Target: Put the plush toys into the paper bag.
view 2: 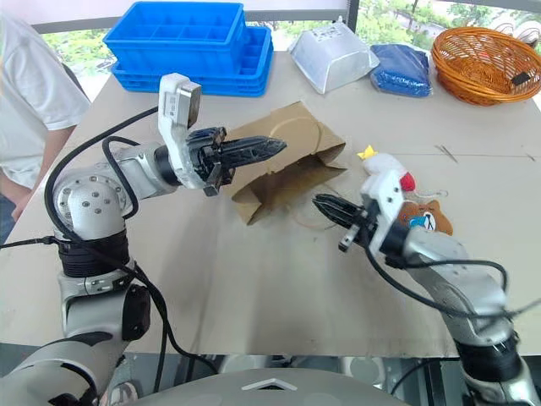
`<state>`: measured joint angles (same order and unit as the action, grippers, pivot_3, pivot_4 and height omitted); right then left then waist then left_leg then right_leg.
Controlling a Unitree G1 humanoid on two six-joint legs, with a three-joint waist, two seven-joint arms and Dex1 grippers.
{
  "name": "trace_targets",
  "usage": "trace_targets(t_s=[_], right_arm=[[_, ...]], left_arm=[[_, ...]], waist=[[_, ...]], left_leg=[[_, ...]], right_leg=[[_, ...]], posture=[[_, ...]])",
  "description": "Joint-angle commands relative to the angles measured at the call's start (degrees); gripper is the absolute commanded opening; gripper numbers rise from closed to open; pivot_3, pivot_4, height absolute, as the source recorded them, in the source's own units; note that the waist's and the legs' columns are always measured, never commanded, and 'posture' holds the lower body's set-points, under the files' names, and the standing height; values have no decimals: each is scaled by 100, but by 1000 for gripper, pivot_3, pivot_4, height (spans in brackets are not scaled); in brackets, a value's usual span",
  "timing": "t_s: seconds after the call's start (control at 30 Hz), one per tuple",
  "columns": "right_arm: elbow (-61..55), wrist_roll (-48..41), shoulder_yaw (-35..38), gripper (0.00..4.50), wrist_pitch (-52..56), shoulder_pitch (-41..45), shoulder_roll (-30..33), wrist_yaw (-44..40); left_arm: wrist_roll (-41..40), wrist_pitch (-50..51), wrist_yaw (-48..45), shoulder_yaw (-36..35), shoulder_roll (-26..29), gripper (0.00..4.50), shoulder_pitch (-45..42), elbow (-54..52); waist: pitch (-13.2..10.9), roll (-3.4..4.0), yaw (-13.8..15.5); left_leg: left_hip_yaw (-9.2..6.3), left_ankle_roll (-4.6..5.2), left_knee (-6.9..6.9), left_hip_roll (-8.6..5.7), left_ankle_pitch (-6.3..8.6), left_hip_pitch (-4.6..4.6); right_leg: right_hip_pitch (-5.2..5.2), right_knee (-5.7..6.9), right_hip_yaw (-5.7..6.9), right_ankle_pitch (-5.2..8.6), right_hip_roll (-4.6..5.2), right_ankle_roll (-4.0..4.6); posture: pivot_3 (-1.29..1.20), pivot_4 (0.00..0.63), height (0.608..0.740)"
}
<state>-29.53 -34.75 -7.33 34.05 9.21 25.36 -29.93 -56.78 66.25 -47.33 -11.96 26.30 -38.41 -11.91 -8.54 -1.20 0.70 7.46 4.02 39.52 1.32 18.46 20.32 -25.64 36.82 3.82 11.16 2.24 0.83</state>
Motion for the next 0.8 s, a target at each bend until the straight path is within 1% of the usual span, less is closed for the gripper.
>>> trace_targets(t_s=[0.03, 0.1, 0.2, 0.33, 0.37, 0.43, 0.47, 0.6, 0.67, 0.8], right_arm=[[641, 525, -326, 62, -149, 513, -337, 170], [1050, 715, -445, 62, -214, 837, -590, 212], [1818, 1070, -733, 62, -282, 1379, -973, 151], [2673, 1620, -1153, 62, -576, 1811, -1211, -46], [2825, 1714, -1193, 62, -690, 1872, -1257, -106], [2777, 1560, -913, 62, -654, 1898, -1311, -151], [2658, 1449, -751, 62, -585, 1867, -1285, -177], [1905, 1187, -423, 62, -323, 1498, -660, -627], [1604, 1108, -480, 62, -179, 1378, -361, -937], [1395, 1113, -559, 62, 44, 1362, -124, -1164]], left_arm=[[-504, 193, 387, -183, -48, 0, -38, -311], [-549, 189, 474, -112, -27, 0, 42, -441], [-667, 178, 716, -32, -146, 0, 109, -554], [-694, 78, 873, 64, -228, 0, 243, -628], [-674, 42, 910, 89, -234, 0, 300, -655], [-615, -54, 919, 117, -176, 0, 393, -736], [-652, -61, 974, 69, -162, 0, 413, -745], [-746, -122, 1163, -132, -77, 0, 533, -682], [-792, -168, 1225, -152, -78, 0, 598, -658], [-779, -229, 1182, -81, -43, 0, 662, -643]], waist=[[-1, 1, -9], [-1, 1, -17], [-1, 1, -84], [0, 1, -143], [0, 1, -150], [-1, 1, -156], [-1, 2, -155], [-1, 3, -130], [-1, 3, -140], [-2, 4, -179]], left_leg=[[-1, -2, 2, 0, -1, 0], [-2, -3, 2, 0, -1, 2], [-4, -8, 2, 0, -4, 1], [-10, -14, 1, 0, -7, 1], [-9, -14, 0, 0, -8, 0], [-9, -15, 0, 0, -8, 0], [-10, -16, 0, 0, -9, 1], [-14, -17, 1, -1, -9, 4], [-14, -17, 1, -4, -9, 6], [-15, -22, -4, -1, -12, 0]], right_leg=[[0, 1, 2, -1, -1, 0], [-1, 1, 5, -1, 1, 0], [0, 3, 7, -2, 1, 1], [2, 5, 15, -3, 1, 2], [2, 5, 14, -3, 2, 2], [1, 7, 15, -3, 2, 2], [0, 7, 16, -4, 2, 2], [1, 8, 28, -4, 13, 2], [1, 6, 29, -4, 17, 2], [1, 9, 25, -3, 8, 2]], posture=[[0, 150, 740], [0, 150, 740], [0, 150, 740], [0, 150, 740], [0, 150, 740], [0, 150, 740], [0, 150, 740], [0, 150, 740], [0, 150, 740], [0, 150, 740]])
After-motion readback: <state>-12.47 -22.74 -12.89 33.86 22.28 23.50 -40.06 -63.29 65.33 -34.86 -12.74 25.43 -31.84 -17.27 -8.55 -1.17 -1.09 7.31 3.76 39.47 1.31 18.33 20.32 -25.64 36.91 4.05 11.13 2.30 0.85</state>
